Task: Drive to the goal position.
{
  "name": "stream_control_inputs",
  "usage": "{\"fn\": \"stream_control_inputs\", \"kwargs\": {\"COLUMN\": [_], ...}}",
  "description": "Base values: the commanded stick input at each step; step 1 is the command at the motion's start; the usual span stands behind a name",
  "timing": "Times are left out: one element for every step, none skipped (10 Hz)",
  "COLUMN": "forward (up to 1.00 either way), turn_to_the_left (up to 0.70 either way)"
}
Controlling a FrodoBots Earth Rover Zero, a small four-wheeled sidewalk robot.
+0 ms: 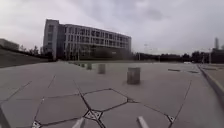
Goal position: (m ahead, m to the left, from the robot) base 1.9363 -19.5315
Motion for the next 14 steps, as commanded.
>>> {"fn": "stream_control_inputs", "kwargs": {"forward": [0.00,0.00,0.00,0.00,0.36,0.45,0.45,0.45,0.45,0.45,0.45,0.45,0.45,0.45], "turn_to_the_left": [-0.45,-0.41,0.00,0.00,-0.22,-0.27,-0.27,-0.27,-0.27,-0.27,-0.27,-0.27,-0.27,-0.27]}}
